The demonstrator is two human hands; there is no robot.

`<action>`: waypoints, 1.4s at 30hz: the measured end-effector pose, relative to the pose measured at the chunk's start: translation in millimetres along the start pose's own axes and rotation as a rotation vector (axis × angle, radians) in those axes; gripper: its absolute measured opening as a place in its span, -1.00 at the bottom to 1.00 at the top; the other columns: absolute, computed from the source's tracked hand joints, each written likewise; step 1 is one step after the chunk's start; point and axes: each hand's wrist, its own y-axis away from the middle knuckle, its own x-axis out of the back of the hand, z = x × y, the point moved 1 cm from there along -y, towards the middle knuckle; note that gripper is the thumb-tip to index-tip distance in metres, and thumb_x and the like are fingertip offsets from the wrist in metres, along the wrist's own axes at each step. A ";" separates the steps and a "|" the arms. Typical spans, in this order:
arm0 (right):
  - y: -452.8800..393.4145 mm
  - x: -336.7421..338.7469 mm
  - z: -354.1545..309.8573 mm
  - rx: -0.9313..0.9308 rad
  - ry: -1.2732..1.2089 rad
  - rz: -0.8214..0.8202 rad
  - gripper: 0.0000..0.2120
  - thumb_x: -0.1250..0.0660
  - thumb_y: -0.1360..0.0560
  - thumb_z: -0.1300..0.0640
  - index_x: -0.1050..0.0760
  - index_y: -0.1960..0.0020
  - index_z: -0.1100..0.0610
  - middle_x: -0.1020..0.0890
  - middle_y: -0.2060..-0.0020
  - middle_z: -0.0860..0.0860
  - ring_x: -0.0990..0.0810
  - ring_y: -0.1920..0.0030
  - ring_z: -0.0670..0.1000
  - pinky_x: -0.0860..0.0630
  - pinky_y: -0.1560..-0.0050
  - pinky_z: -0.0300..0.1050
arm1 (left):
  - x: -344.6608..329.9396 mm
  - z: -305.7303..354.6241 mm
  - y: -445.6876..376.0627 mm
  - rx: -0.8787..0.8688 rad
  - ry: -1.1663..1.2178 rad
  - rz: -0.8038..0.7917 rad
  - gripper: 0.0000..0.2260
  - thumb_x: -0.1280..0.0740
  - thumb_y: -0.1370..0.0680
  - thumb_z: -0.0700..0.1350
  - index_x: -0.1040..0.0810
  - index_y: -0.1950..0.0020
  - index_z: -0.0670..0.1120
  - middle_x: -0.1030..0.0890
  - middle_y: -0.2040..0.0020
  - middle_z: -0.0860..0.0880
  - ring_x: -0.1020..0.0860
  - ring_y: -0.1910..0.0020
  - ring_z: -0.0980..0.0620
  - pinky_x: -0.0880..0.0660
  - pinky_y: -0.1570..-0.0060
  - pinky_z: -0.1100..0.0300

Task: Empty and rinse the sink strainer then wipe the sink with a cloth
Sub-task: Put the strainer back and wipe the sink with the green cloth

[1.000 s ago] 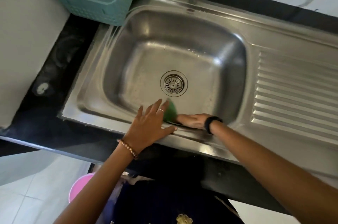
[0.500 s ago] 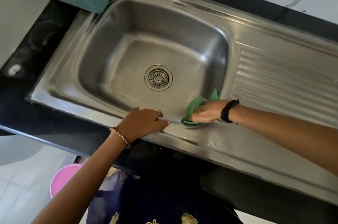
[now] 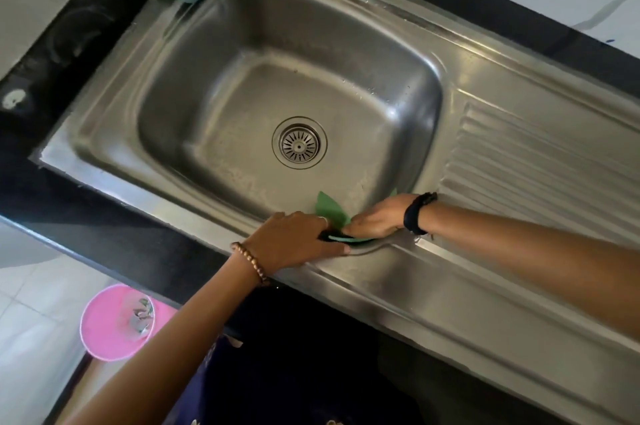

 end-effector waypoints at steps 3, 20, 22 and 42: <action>7.6 18.3 20.0 -0.012 0.212 0.004 -0.48 0.10 -0.60 -0.11 -0.26 -0.43 0.13 -0.32 -0.44 0.12 -0.29 -0.42 0.16 -0.15 -0.46 0.07 | -5.4 17.8 -23.1 0.008 0.094 -0.071 -0.51 -0.18 -0.43 0.35 -0.45 -0.14 0.02 -0.58 -0.09 -0.05 -0.54 -0.04 -0.07 -0.36 0.09 0.15; 16.7 100.2 93.3 -0.029 0.809 0.184 -0.64 0.03 -0.62 0.04 -0.49 -0.17 0.09 -0.56 -0.21 0.05 -0.43 -0.30 0.08 -0.17 -0.39 0.08 | -0.7 51.2 -78.4 -0.124 0.517 -0.055 -0.56 -0.40 -0.43 0.04 -0.44 -0.22 -0.13 -0.55 -0.22 -0.06 -0.52 -0.14 0.02 -0.42 -0.11 0.21; 4.0 136.7 117.1 -0.146 0.987 0.245 -0.62 0.05 -0.62 0.02 -0.39 -0.32 0.03 -0.44 -0.36 -0.04 -0.24 -0.46 -0.01 0.15 -0.50 0.14 | 9.2 58.9 -85.1 -0.154 0.626 -0.005 -0.60 -0.40 -0.44 -0.08 -0.42 -0.24 -0.12 -0.56 -0.19 -0.07 -0.53 -0.08 0.03 -0.42 0.04 0.30; -28.1 203.6 108.4 -0.172 1.558 0.512 -0.54 0.07 -0.60 -0.10 -0.06 -0.49 -0.10 0.09 -0.54 -0.05 0.20 -0.53 -0.02 0.45 -0.31 0.32 | 77.7 48.1 -143.2 -0.214 0.630 0.392 -0.52 -0.31 -0.52 -0.13 -0.28 -0.41 -0.10 -0.36 -0.40 -0.13 -0.36 -0.35 -0.08 -0.29 -0.29 0.18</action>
